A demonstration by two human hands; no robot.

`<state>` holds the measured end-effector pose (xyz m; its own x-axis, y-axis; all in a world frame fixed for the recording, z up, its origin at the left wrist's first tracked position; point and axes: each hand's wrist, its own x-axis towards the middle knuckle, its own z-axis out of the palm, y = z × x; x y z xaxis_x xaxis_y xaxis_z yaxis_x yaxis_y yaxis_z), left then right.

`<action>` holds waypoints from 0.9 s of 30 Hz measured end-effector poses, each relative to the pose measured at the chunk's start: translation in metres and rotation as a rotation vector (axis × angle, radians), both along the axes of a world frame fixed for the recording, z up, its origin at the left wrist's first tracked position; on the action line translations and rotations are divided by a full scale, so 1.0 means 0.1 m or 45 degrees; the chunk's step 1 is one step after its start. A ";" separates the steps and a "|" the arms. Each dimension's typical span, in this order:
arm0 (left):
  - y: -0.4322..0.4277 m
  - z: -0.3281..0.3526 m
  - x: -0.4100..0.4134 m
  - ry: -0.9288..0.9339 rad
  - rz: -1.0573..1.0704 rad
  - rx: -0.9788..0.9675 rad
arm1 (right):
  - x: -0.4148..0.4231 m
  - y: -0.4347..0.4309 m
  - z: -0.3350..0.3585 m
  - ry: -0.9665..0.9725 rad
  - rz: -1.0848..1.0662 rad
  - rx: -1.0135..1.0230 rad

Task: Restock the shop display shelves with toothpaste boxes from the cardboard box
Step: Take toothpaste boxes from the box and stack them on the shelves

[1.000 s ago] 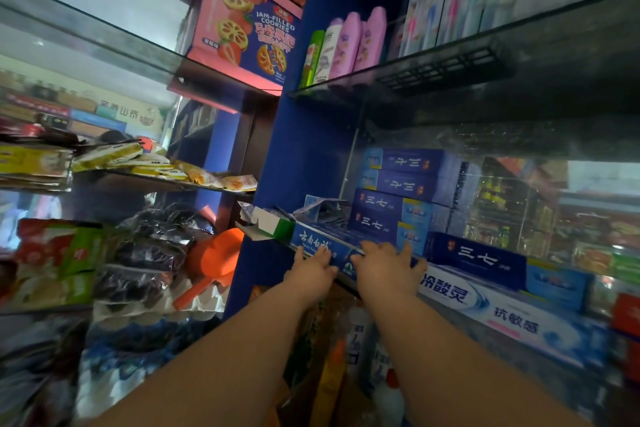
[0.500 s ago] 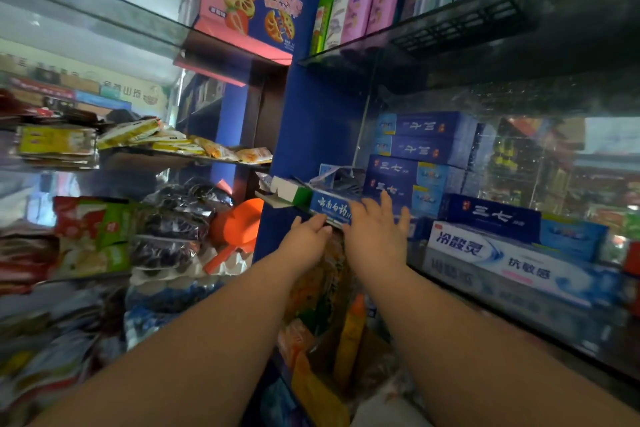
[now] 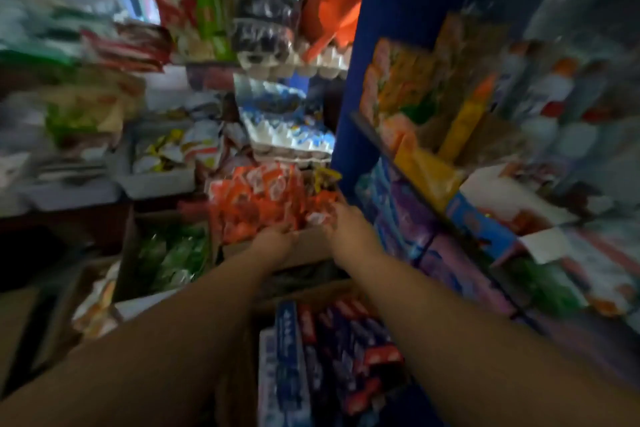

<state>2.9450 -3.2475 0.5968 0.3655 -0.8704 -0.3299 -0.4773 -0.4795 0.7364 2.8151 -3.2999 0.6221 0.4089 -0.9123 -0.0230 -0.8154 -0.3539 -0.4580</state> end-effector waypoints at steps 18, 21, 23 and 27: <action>0.87 -2.37 -0.48 0.818 0.626 0.589 | -0.14 0.99 -2.97 0.255 -0.219 1.123; 0.85 -2.37 -0.51 1.024 0.850 0.588 | -0.13 1.03 -2.96 0.239 -0.240 1.104; 0.85 -2.33 -0.50 1.124 0.936 0.515 | -0.14 1.00 -2.88 0.136 -0.333 1.130; 0.78 -2.06 -0.45 1.189 0.887 0.409 | -0.14 0.85 -2.46 -0.128 -0.380 1.188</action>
<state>2.8995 -3.1698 0.3908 0.2291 -0.4113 -0.8822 0.6086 -0.6469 0.4596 2.8007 -3.2148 0.3760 0.2040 -0.6120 -0.7641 -0.7545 0.3991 -0.5211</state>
